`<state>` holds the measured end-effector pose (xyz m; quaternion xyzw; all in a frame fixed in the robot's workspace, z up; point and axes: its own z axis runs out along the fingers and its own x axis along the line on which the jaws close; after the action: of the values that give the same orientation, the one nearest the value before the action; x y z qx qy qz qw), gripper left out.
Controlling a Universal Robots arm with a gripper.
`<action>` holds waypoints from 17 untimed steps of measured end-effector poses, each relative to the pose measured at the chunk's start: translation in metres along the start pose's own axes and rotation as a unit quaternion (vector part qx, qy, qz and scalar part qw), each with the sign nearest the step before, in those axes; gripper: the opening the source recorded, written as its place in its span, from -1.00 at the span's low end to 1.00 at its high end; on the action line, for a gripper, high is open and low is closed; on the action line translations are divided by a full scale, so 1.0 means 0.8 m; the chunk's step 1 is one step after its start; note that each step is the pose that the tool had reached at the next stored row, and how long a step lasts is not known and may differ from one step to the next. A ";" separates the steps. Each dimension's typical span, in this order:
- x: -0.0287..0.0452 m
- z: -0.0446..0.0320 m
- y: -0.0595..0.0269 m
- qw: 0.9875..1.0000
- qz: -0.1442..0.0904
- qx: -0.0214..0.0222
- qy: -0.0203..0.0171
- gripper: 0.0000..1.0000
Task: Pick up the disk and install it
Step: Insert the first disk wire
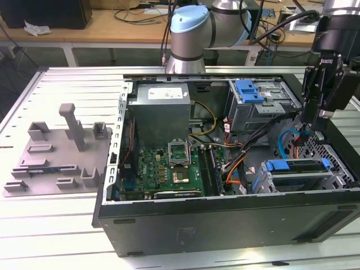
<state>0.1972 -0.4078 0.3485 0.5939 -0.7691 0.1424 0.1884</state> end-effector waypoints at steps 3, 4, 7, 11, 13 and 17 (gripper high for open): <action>-0.0035 0.0027 -0.001 1.000 0.001 -0.001 0.000 0.13; -0.0040 0.0030 -0.001 1.000 0.001 -0.001 0.000 0.13; -0.0058 0.0028 -0.001 1.000 0.002 -0.001 0.000 0.13; -0.0077 0.0022 -0.001 1.000 0.002 -0.001 0.000 -0.16; -0.0083 0.0022 -0.002 1.000 0.002 -0.001 0.000 -0.29; -0.0095 0.0031 -0.004 1.000 0.003 -0.001 0.000 -0.29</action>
<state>0.2020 -0.4033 0.3428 0.5917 -0.7707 0.1420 0.1889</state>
